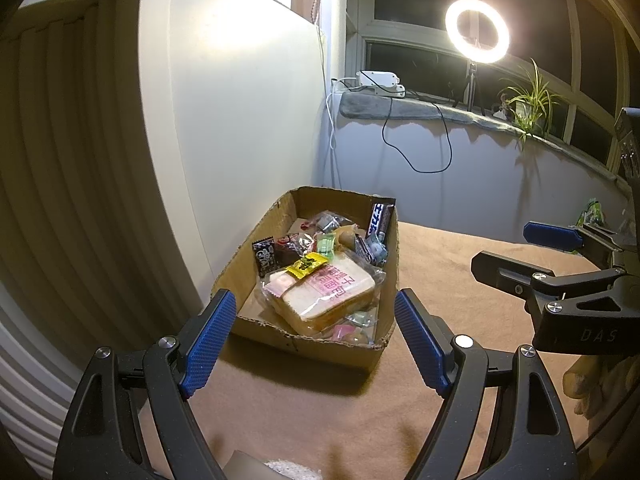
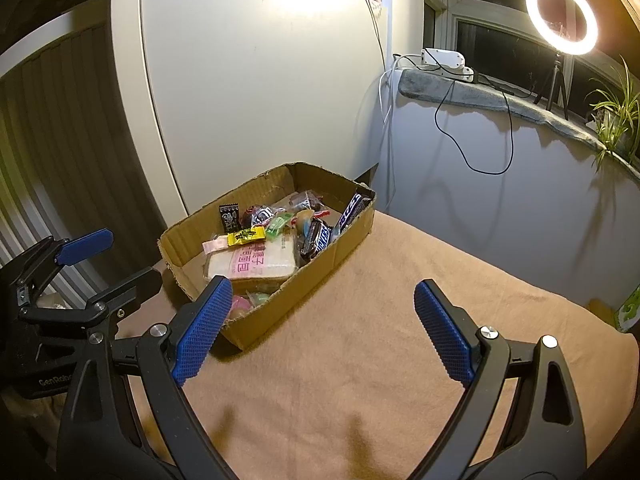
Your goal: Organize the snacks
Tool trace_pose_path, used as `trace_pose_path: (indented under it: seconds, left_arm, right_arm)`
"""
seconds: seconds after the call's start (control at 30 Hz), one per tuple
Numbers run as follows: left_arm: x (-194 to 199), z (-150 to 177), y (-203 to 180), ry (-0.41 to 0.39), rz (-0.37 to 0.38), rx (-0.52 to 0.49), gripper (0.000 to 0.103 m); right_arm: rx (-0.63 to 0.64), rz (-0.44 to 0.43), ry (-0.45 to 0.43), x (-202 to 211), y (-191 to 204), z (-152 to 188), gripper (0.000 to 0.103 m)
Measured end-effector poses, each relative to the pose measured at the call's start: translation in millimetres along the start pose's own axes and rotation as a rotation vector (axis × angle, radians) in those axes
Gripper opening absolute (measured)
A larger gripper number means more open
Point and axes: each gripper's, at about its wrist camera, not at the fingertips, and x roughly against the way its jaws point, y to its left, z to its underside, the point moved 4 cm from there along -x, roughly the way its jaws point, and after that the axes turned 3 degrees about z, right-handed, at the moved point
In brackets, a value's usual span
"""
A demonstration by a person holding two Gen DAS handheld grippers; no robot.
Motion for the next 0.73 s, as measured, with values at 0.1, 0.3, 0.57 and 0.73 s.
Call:
trace_pose_path:
  seconds: [0.1,0.3,0.57,0.73]
  left_arm:
    - [-1.0,0.5,0.0,0.002,0.001,-0.001,0.082]
    - [-3.3,1.4,-0.4,0.007,0.003,-0.003,0.082]
    - [-2.6,1.4,-1.7,0.005,0.0,-0.008,0.082]
    - [-1.4,2.0,-2.8,0.003,-0.002,-0.011,0.082]
  right_arm:
    - [-0.004,0.003,0.004,-1.3,0.8,1.4,0.094]
    - [-0.011,0.008,0.013,-5.2,0.8,1.5,0.094]
    - [-0.019,0.011,0.017,-6.9,-0.6,2.0,0.094]
    - [-0.019,0.013,0.017,-6.9,-0.5,2.0,0.094]
